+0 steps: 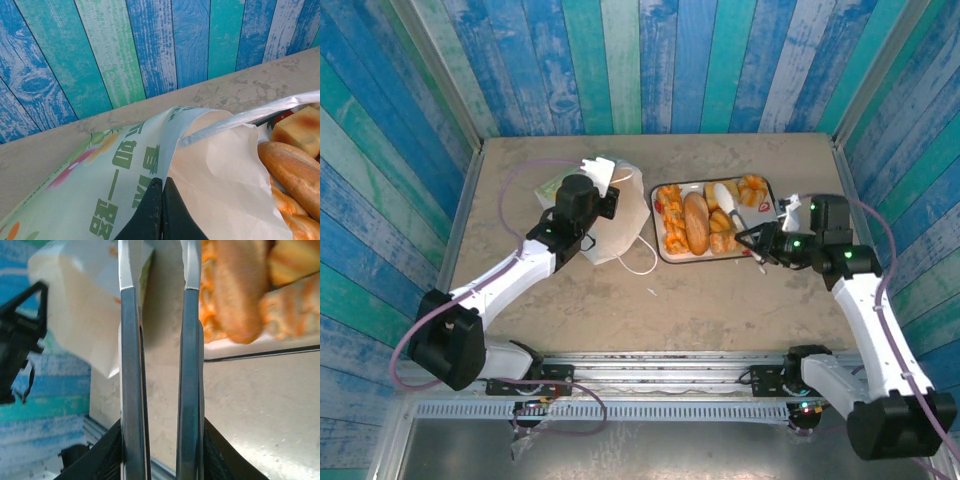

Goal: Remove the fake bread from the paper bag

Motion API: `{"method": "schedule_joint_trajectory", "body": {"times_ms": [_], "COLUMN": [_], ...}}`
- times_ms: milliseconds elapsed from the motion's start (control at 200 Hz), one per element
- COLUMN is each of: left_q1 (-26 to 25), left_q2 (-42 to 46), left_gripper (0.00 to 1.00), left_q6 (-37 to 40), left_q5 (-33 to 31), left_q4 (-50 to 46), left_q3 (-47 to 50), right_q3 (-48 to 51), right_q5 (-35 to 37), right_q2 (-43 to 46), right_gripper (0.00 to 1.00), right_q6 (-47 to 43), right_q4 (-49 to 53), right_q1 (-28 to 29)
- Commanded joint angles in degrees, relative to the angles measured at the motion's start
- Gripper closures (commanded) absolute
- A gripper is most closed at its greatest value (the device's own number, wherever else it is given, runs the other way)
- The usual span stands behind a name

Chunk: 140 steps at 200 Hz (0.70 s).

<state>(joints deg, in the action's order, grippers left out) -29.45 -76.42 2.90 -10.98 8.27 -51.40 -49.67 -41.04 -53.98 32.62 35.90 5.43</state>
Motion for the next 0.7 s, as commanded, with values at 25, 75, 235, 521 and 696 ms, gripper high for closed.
{"method": "schedule_joint_trajectory", "body": {"times_ms": [25,75,235,521,696], "left_q1": [-0.08,-0.08,-0.08,-0.08,-0.08], "left_q2": [3.03,3.05,3.17,3.65,3.46], "left_gripper": [1.0,1.0,1.0,1.0,1.0], "left_q6": [0.71,0.45,0.0,-0.35,-0.44], "left_q5": [0.09,0.13,0.6,0.54,1.23], "left_q4": [2.52,2.66,2.82,2.55,2.3], "left_q3": [0.66,0.68,0.61,0.95,0.95], "right_q3": [-0.99,-1.45,-4.62,-12.44,-17.15], "right_q5": [5.29,7.17,13.86,19.52,21.63], "right_q2": [1.55,1.13,-2.99,-15.28,-22.31], "right_gripper": [0.65,0.66,0.66,0.67,0.67], "right_q6": [5.31,6.33,7.08,5.22,4.89], "right_q4": [-2.75,-3.42,-4.54,-6.46,-6.76], "right_q1": [8.32,11.98,23.23,36.04,38.98]}}
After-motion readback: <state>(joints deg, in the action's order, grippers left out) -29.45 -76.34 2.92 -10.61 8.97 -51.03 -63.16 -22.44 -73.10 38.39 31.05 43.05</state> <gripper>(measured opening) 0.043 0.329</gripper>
